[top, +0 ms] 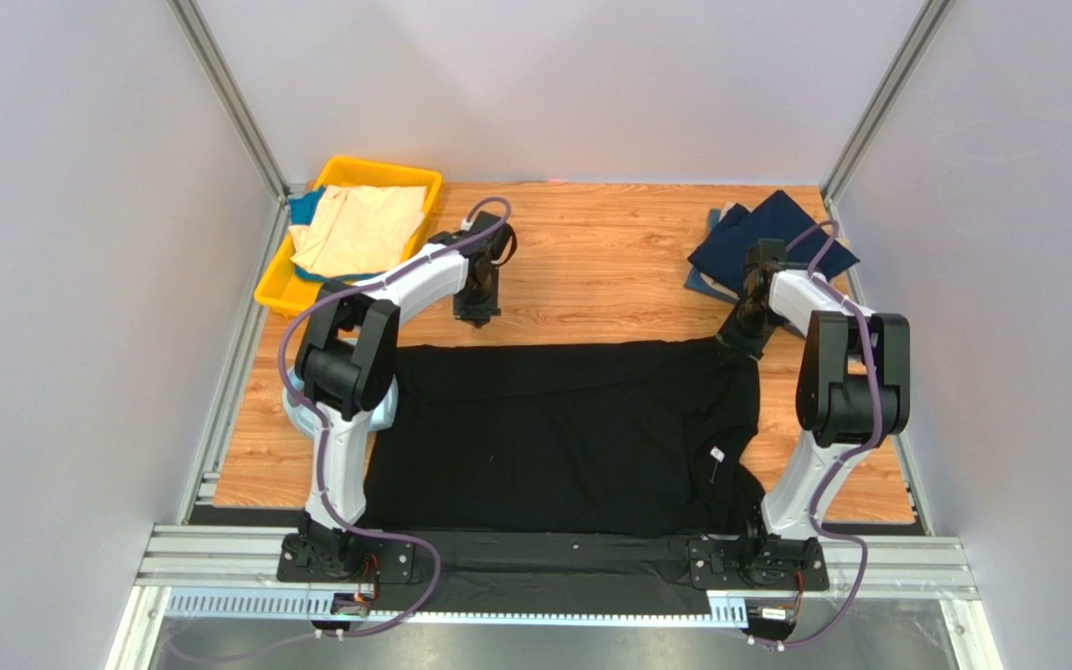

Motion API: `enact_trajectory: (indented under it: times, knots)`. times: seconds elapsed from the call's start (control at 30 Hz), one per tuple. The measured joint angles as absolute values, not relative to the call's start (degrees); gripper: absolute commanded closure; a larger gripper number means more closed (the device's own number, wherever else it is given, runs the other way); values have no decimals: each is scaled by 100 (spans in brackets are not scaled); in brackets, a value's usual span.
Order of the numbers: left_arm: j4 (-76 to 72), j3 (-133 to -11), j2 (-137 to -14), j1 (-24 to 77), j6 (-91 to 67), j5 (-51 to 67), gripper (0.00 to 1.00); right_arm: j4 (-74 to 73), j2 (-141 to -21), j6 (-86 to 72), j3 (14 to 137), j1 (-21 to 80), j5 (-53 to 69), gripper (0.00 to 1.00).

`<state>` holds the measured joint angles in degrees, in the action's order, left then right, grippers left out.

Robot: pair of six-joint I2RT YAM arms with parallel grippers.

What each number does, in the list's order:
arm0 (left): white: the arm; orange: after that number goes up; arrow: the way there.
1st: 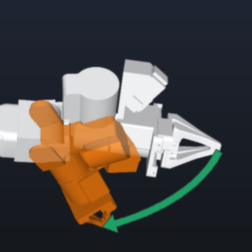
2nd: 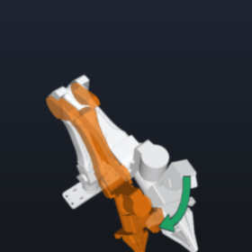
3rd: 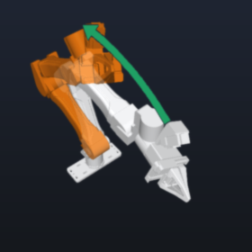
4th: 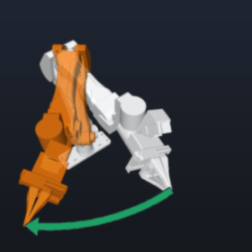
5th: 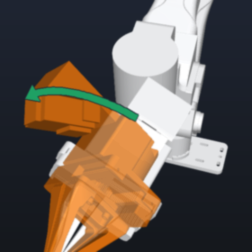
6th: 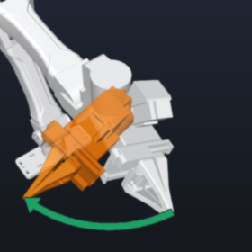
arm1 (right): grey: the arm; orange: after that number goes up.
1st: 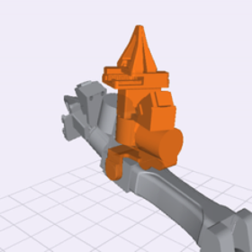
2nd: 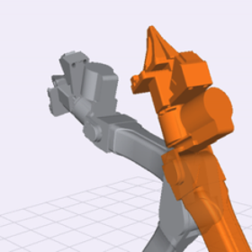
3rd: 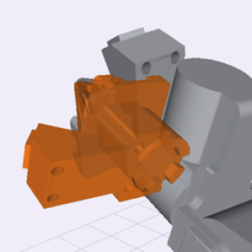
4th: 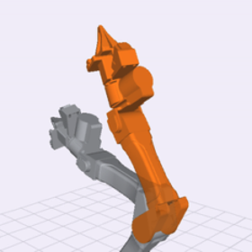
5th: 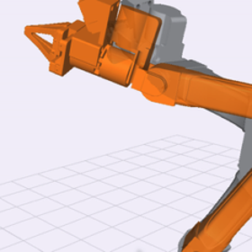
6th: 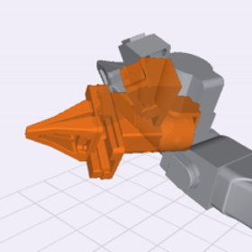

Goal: Fold and stack the t-shirts
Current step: Fold the flattened tshirt in 1/3 of the way

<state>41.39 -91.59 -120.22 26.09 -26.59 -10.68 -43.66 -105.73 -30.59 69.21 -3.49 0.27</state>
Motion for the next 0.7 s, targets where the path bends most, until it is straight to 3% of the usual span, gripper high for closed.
enact_trajectory:
  times: [0.13,0.4,0.53,0.57,0.6,0.7]
  knots:
    - [4281,-9708,-12304,2611,-2519,-1074,100,-4405,-10818,-3092,7273,-360,16,99]
    - [4268,-9290,-11883,2609,-2449,-1100,82,-4394,-10372,-3065,7325,-360,152,73]
    - [4233,-8567,-10877,2604,-2456,-1103,86,-4386,-9192,-2971,7118,-360,290,75]
    - [4215,-8366,-10547,2602,-2469,-1092,90,-4359,-8936,-2954,7120,-360,355,76]
    - [4219,-8291,-10418,2598,-2473,-1087,100,-4340,-8814,-2947,7120,-360,390,78]
    - [4034,-7688,-9743,2587,-2536,-976,100,-4283,-8597,-2895,7118,-344,644,84]
